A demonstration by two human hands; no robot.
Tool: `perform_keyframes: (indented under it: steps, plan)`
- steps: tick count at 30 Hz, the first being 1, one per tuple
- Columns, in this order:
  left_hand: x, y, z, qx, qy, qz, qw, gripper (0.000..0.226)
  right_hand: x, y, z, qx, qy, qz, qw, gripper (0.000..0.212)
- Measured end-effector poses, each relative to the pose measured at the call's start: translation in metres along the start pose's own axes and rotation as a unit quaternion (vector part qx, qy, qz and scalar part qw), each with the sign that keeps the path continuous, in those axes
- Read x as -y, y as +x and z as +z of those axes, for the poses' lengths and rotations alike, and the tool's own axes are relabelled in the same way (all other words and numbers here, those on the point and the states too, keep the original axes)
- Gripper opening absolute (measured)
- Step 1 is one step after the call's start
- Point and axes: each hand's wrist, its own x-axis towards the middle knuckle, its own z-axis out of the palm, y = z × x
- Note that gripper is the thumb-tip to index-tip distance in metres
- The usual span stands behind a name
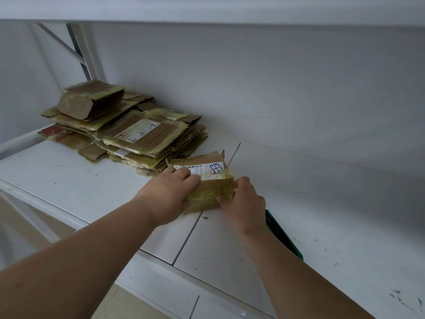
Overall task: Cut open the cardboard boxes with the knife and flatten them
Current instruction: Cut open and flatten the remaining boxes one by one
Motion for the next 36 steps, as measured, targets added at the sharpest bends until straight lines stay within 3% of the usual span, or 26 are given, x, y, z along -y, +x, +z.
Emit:
perform_keyframes:
  steps: [7,12,16,23,26,30,32,34,36]
  plan:
    - [-0.004,-0.003,0.002,0.013,-0.011,-0.008,1.000,0.066,-0.003,0.010,-0.001,0.073,0.132,0.085,0.985,0.035]
    - [0.000,-0.006,0.000,0.017,-0.029,-0.029,0.999,0.072,0.010,0.010,-0.005,0.075,0.170,0.069,0.980,0.028]
    - [-0.005,-0.004,0.000,0.020,-0.030,-0.037,0.999,0.068,0.012,0.010,-0.012,0.063,0.184,0.082,0.977,0.038]
    - [-0.005,0.007,-0.024,0.056,-0.062,-0.001,0.996,0.052,0.000,0.004,-0.035,0.052,0.350,0.136,0.925,0.028]
    - [0.008,0.011,-0.042,0.089,-0.173,-0.053,0.979,0.030,-0.002,0.002,-0.040,0.040,0.394,0.145,0.907,0.037]
    - [0.021,0.012,-0.040,0.092,-0.333,-0.107,0.932,0.022,-0.008,-0.001,-0.026,0.042,0.269,0.092,0.958,0.012]
    - [0.021,0.010,-0.037,0.078,-0.380,-0.128,0.913,0.022,-0.007,-0.002,-0.015,0.043,0.203,0.083,0.975,0.029]
    - [0.020,0.009,-0.035,0.071,-0.374,-0.136,0.915,0.023,-0.004,0.002,-0.004,0.033,0.171,0.082,0.981,0.061]
    - [0.018,0.008,-0.036,0.065,-0.356,-0.137,0.922,0.026,0.004,0.007,0.005,0.010,0.144,0.068,0.987,0.079]
